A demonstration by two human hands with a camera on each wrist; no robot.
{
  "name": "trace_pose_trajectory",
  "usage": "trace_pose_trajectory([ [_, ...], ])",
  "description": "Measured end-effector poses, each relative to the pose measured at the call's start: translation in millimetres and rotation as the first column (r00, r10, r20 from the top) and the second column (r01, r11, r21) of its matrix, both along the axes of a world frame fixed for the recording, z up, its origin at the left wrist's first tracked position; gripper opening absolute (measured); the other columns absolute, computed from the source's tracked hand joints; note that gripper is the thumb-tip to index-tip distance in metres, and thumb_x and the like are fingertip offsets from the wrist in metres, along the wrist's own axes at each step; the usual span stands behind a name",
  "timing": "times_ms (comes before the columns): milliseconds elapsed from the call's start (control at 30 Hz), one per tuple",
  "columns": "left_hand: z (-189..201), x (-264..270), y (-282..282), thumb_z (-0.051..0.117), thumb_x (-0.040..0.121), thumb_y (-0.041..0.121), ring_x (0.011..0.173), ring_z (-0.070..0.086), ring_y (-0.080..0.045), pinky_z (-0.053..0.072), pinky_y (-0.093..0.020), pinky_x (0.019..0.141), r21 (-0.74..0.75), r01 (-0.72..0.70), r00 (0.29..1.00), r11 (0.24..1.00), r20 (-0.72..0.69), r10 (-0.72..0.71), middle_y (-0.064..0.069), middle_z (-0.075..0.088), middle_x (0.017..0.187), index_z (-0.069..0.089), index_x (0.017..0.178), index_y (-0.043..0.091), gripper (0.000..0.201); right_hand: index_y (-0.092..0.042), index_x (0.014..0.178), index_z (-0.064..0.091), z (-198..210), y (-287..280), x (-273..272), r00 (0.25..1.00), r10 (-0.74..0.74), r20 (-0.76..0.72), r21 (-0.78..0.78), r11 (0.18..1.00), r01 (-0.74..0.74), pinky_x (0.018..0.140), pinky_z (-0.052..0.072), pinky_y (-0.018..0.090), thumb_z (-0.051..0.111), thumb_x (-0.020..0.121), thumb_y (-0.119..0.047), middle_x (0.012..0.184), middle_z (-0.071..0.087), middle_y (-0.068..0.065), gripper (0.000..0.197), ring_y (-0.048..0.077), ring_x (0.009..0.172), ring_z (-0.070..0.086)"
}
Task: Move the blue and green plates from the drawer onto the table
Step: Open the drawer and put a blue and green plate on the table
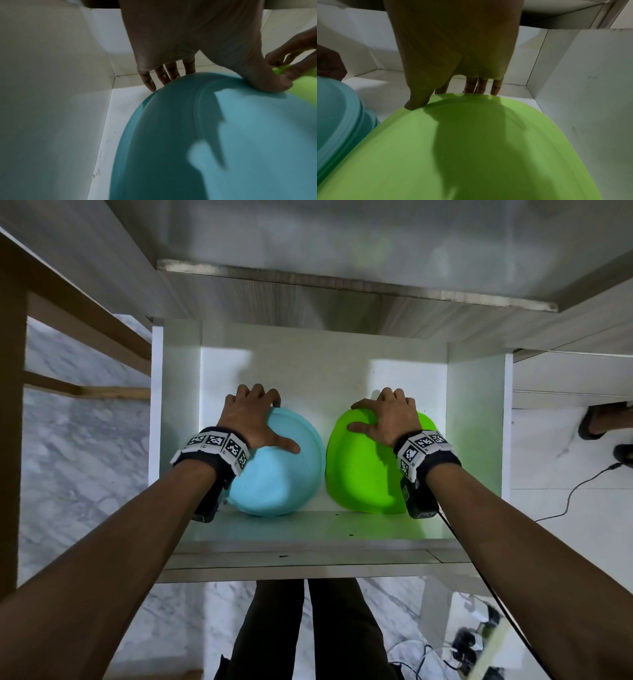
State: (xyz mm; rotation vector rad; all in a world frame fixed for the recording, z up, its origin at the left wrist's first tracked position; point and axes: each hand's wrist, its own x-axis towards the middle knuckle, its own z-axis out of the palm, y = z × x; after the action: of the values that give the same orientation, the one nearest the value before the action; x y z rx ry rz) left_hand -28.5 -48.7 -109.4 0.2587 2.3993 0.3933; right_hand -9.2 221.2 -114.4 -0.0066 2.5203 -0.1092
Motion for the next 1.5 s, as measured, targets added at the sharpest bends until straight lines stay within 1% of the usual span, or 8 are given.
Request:
trace_pose_trajectory([
  [133,12,4,0,0.073,0.049,0.072,0.114,0.043,-0.025,0.039,-0.040,0.094,0.053,-0.026,0.994,0.998,0.109,0.020,0.001,0.050,0.107,0.048,0.117,0.037,0.081,-0.044,0.129,0.049,14,0,2,0.998,0.013,0.068,-0.046,0.999,-0.010,0.097,0.033,0.044,0.048,0.084,-0.065,0.126,0.060,0.009,0.050,0.033,0.119,0.051],
  [233,22,10,-4,0.071,0.062,0.064,0.127,0.041,-0.023,0.035,-0.038,0.104,0.092,-0.072,0.983,0.993,0.177,0.055,0.000,0.049,0.133,0.044,0.129,0.046,0.074,-0.048,0.133,0.044,30,-2,8,0.988,0.037,0.152,-0.081,0.996,-0.025,0.107,0.028,0.046,0.049,0.086,-0.060,0.141,0.052,0.001,0.049,0.028,0.130,0.046],
  [433,57,32,-7,0.074,0.077,0.031,0.131,0.042,-0.017,0.029,-0.027,0.109,0.343,-0.333,0.910,0.878,0.362,0.203,0.002,0.051,0.140,0.058,0.122,0.035,0.048,-0.049,0.127,0.052,78,-1,22,0.973,0.000,0.232,-0.253,0.965,0.061,0.100,0.044,0.035,0.054,0.093,-0.031,0.144,0.049,-0.004,0.039,0.024,0.126,0.050],
  [933,248,80,-20,0.071,0.081,0.021,0.121,0.050,-0.013,0.034,-0.024,0.103,0.514,-0.510,0.839,0.689,0.120,0.531,-0.001,0.059,0.131,0.061,0.122,0.025,0.042,-0.041,0.127,0.054,271,-15,6,0.985,0.172,-0.005,-0.432,0.888,-0.158,0.107,0.038,0.030,0.058,0.091,-0.017,0.139,0.055,-0.005,0.043,0.020,0.130,0.048],
  [1033,296,105,-37,0.071,0.080,0.026,0.123,0.050,-0.016,0.033,-0.023,0.100,0.526,-0.572,0.763,0.629,0.061,0.644,-0.001,0.058,0.131,0.061,0.123,0.027,0.044,-0.034,0.127,0.058,318,-38,-2,0.961,0.263,-0.082,-0.453,0.849,-0.271,0.098,0.035,0.018,0.060,0.090,-0.016,0.137,0.056,-0.001,0.041,0.019,0.127,0.051],
  [1200,384,161,-82,0.070,0.068,0.045,0.118,0.055,-0.016,0.042,-0.035,0.104,0.549,-0.624,0.617,0.556,-0.090,0.782,0.002,0.062,0.128,0.062,0.120,0.032,0.054,-0.037,0.124,0.059,397,-100,-9,0.865,0.453,-0.215,-0.443,0.744,-0.500,0.107,0.040,0.033,0.061,0.089,-0.019,0.135,0.059,0.001,0.040,0.022,0.126,0.052],
  [1400,465,267,-152,0.070,0.080,0.021,0.121,0.052,-0.016,0.038,-0.029,0.102,0.532,-0.725,0.364,0.438,-0.244,0.899,0.001,0.059,0.132,0.061,0.122,0.029,0.044,-0.035,0.128,0.057,488,-220,19,0.672,0.663,-0.330,-0.452,0.514,-0.729,0.098,0.033,0.017,0.056,0.091,-0.011,0.138,0.055,0.000,0.044,0.019,0.129,0.048],
  [1500,483,330,-185,0.067,0.079,0.018,0.122,0.053,-0.018,0.040,-0.032,0.103,0.492,-0.799,0.216,0.345,-0.302,0.929,0.001,0.059,0.132,0.060,0.122,0.031,0.046,-0.043,0.126,0.055,513,-291,56,0.545,0.748,-0.380,-0.423,0.383,-0.821,0.102,0.041,0.030,0.056,0.088,-0.012,0.138,0.055,-0.004,0.049,0.022,0.125,0.052],
])
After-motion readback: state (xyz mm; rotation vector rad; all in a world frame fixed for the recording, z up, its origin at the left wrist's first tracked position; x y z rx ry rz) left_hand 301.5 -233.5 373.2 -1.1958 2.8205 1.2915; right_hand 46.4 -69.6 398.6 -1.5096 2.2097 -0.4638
